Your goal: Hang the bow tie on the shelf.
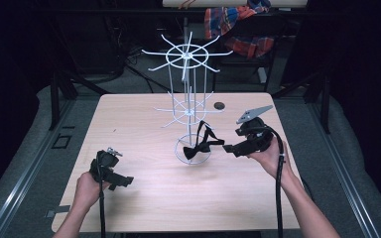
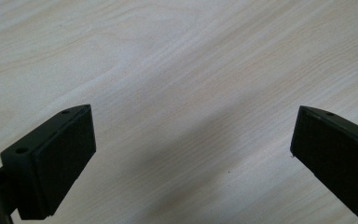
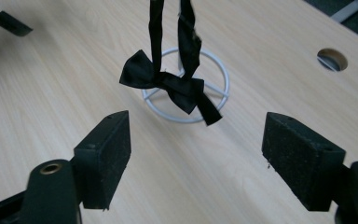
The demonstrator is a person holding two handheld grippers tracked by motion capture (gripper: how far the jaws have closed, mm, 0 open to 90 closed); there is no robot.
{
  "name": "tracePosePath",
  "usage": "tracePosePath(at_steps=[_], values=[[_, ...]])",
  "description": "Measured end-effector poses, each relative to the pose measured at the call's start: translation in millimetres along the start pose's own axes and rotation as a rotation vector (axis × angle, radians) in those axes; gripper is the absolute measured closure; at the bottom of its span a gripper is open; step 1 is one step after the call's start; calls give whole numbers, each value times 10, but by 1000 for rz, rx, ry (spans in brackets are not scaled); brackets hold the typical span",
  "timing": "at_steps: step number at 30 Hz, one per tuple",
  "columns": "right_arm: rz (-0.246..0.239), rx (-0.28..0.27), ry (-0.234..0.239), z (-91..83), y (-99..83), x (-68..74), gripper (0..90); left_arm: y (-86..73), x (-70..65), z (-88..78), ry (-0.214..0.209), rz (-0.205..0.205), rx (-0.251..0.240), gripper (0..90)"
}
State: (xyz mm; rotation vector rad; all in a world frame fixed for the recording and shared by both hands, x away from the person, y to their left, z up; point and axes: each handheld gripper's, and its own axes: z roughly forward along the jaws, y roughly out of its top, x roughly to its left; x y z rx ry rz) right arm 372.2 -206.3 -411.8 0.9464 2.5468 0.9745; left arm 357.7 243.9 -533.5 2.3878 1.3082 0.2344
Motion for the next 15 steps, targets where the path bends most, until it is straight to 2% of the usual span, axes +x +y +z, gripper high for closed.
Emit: tracePosePath(at_steps=[4, 10, 13, 14, 15], values=[[12, 34, 8, -41, -99, 41, 181, 1, -3, 0, 1, -1, -1, 0], [33, 55, 16, -100, -282, 58, 156, 2, -7, 2, 0, -2, -1, 0], [53, 87, 16, -102, -456, 80, 150, 4, -7, 3, -1, -2, -1, 0], [53, 87, 16, -102, -456, 80, 150, 4, -7, 3, -1, -2, -1, 0], [63, 112, 20, -86, -556, 89, 146, 6, -9, 5, -2, -1, 2, 0]])
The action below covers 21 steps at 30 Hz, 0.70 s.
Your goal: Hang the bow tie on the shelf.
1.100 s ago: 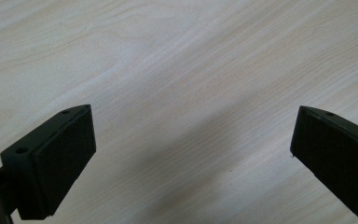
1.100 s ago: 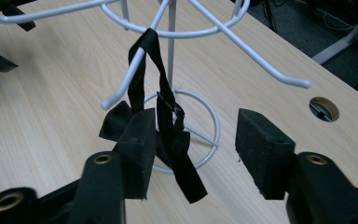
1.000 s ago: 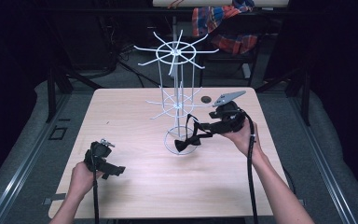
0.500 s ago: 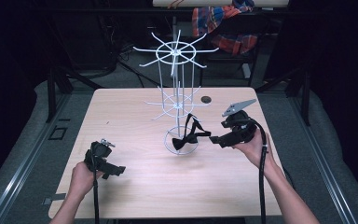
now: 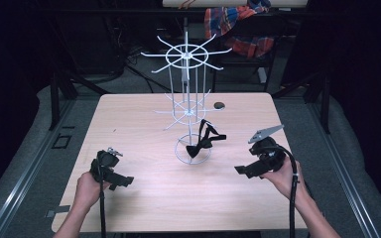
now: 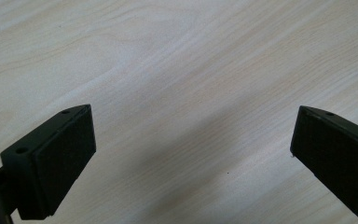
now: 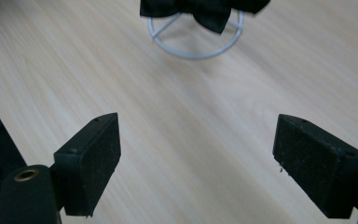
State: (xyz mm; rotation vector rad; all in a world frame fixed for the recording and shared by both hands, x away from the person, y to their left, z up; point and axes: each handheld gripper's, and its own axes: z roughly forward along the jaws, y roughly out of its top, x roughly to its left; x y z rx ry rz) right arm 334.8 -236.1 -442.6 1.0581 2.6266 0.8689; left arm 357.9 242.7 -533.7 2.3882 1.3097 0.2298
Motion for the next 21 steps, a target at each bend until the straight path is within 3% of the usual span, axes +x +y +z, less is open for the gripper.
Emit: tracePosePath(at_steps=[5, 6, 10, 15, 21], values=[[21, 40, 9, 61, -206, -2, 145, 4, -5, 3, 0, 2, -1, 0], [37, 65, 16, 81, -320, -6, 144, 6, -4, 7, 0, 3, -1, 0], [58, 121, 18, 161, -495, 3, 143, 12, -11, 17, 0, -3, -3, 0], [56, 172, 18, 218, -557, -4, 144, 29, -22, 26, 3, 4, 0, 0], [49, 163, 14, 212, -557, -33, 147, 40, -32, 32, 2, 12, 2, 0]])
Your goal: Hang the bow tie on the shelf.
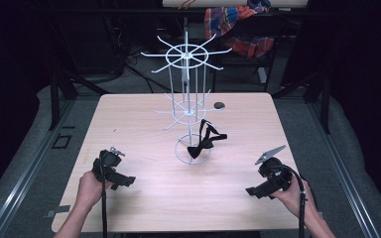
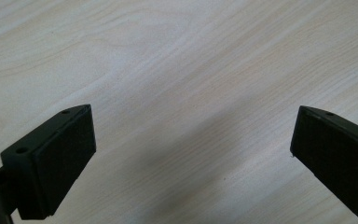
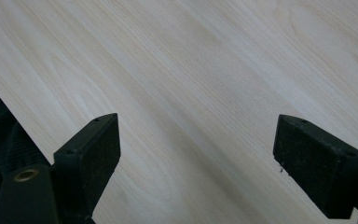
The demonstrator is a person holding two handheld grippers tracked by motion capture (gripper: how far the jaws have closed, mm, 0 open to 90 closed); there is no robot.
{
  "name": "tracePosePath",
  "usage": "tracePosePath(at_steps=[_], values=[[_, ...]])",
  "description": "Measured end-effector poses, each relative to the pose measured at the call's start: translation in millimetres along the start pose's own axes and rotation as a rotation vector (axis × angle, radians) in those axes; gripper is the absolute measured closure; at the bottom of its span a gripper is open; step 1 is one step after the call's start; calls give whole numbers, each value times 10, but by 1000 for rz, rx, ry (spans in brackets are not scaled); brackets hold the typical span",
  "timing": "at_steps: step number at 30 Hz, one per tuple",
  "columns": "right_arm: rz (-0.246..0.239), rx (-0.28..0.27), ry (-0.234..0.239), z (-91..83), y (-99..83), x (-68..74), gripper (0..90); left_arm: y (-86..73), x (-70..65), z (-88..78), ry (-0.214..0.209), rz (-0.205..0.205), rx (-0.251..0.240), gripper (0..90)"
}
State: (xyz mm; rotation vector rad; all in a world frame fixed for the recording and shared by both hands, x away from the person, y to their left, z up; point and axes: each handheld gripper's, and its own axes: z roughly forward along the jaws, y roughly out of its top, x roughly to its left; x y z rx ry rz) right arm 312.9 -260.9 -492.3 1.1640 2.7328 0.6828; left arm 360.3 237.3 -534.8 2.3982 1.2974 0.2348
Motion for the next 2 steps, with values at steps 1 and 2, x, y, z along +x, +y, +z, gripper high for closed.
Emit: tracePosePath(at_steps=[1, 2], values=[[5, 1, 3, 13, -4, -11, 148, -3, 5, 2, 7, -2, -2, 0], [5, 1, 3, 13, -4, -11, 148, -3, 5, 2, 7, -2, -2, 0]])
